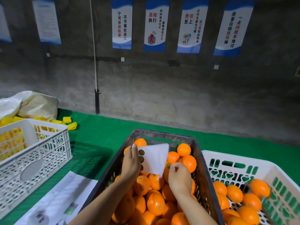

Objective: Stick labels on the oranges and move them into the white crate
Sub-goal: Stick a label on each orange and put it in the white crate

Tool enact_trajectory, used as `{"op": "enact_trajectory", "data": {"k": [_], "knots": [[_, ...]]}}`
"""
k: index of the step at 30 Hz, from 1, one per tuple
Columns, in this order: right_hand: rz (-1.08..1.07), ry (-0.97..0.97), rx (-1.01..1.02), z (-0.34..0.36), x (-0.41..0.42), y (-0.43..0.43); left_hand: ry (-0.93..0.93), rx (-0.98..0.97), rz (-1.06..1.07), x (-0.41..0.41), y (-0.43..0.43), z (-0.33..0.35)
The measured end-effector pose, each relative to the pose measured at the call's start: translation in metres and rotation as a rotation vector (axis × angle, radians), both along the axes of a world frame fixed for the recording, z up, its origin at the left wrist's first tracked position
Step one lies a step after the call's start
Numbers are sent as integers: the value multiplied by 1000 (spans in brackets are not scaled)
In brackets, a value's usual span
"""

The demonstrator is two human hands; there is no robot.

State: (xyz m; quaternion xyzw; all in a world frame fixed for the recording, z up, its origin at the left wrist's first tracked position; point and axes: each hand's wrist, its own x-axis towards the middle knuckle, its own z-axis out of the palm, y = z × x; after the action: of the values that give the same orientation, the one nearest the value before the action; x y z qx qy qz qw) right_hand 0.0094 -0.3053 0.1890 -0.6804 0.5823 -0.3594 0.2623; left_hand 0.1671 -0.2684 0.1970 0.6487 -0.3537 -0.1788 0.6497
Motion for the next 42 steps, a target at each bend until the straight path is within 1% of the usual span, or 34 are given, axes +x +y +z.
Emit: {"op": "enact_trajectory", "data": {"k": [2,5,8,10,11,13,15,17,22,26,32,37,42], "knots": [[74,70,66,-4,1,-1,-6,-38,54,2,0,1],[190,211,104,-7,3,0,15,-75,112,6,-2,1],[331,243,321,-2,5,4,53,-32,127,8,-4,0],[409,331,486,1,5,6,70,-21,114,8,-5,-1],[428,384,535,0,5,5,74,-21,106,7,-5,-2],[457,451,552,-1,6,4,81,-17,94,8,-6,-3],[456,473,537,-3,6,5,96,-9,86,8,-6,-3],[439,463,507,-7,5,3,114,-5,79,7,-7,-3],[460,319,458,-13,4,1,100,-5,69,6,-6,-3],[458,298,442,-14,5,2,114,-10,63,6,-6,-4],[434,255,542,-16,3,-5,154,-16,57,5,-6,-3],[381,309,636,-18,3,-9,160,-27,45,5,-6,-3],[374,189,751,-15,-1,-8,146,-26,35,5,-5,-3]]}}
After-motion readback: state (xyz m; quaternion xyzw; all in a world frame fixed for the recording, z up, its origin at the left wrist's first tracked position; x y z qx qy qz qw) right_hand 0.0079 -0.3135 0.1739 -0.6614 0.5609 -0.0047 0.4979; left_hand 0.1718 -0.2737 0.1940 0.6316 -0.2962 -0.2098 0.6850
